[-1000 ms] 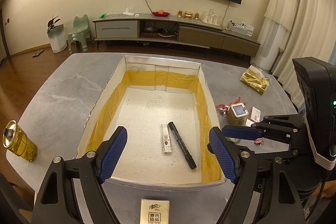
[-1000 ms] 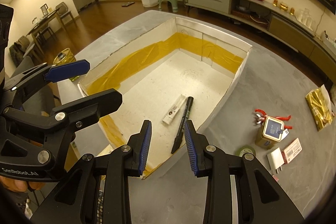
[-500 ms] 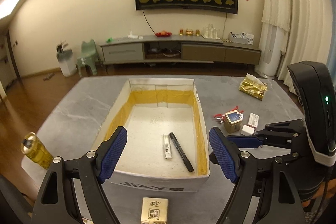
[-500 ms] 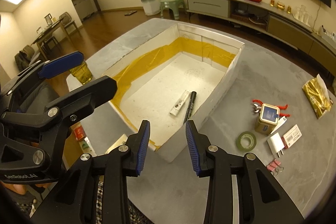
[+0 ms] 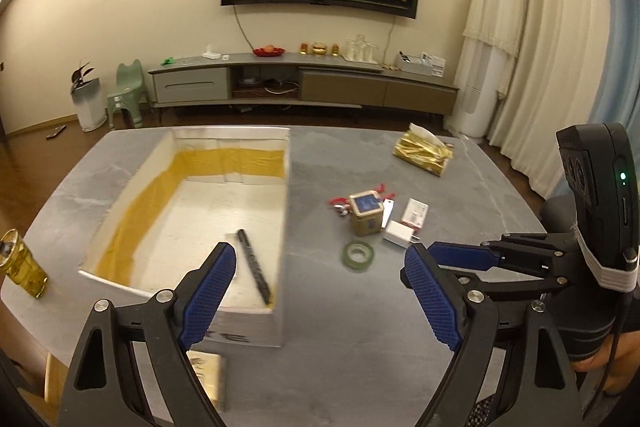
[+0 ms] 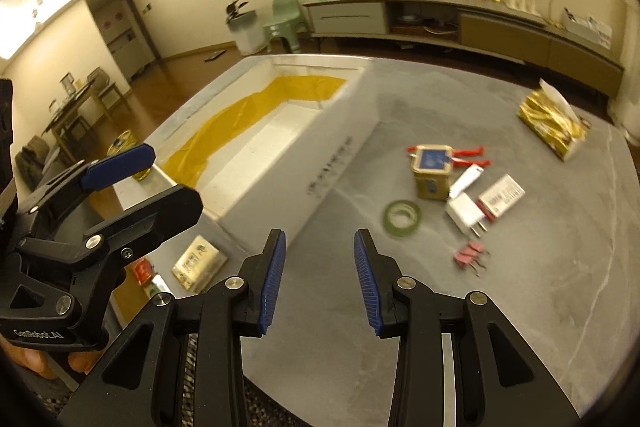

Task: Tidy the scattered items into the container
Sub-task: 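Move both tools back toward the remaining items on the table, then grasp the gold tin with the left tool while the right tool grasps the white charger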

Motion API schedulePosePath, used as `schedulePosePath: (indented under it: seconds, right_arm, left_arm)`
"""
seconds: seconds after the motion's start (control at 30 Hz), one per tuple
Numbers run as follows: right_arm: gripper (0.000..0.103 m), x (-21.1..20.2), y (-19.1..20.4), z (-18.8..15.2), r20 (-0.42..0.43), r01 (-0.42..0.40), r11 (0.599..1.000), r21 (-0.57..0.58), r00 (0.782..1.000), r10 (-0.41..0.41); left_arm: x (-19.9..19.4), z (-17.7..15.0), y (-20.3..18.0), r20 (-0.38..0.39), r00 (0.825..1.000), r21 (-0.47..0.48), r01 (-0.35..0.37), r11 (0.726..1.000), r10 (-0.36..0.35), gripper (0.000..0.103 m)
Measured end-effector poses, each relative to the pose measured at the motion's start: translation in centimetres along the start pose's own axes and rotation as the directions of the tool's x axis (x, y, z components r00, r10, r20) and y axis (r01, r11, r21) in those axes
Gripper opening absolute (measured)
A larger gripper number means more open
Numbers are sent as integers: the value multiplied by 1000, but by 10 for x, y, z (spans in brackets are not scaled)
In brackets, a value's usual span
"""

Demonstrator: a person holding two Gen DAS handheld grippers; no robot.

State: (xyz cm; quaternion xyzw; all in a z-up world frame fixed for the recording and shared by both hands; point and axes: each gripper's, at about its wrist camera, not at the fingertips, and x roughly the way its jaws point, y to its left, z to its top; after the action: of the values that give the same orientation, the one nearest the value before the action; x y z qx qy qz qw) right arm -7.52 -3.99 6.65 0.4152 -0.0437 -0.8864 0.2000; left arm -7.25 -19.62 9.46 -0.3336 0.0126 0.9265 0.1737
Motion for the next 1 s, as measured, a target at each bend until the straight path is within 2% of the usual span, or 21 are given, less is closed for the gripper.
schedulePosePath:
  seconds: [0.33,0.5,0.67,1.0]
  right_arm:
    - [38,-1,-85,-30,-23,56,985,161,998,-53]
    - [38,9,-110,-32,-35,67,980,189,998,-61]
    - [38,28,-123,-27,-58,77,984,161,996,-69]
    - [39,64,-130,-7,-79,80,996,26,994,-77]
  left_arm:
    - [54,1,-50,-85,994,31,64,997,-61,87]
    - [90,5,-62,-136,989,33,54,998,-49,87]
    - [123,10,-67,-174,984,38,37,999,-30,87]
    - [172,23,-70,-218,976,37,29,999,-21,87]
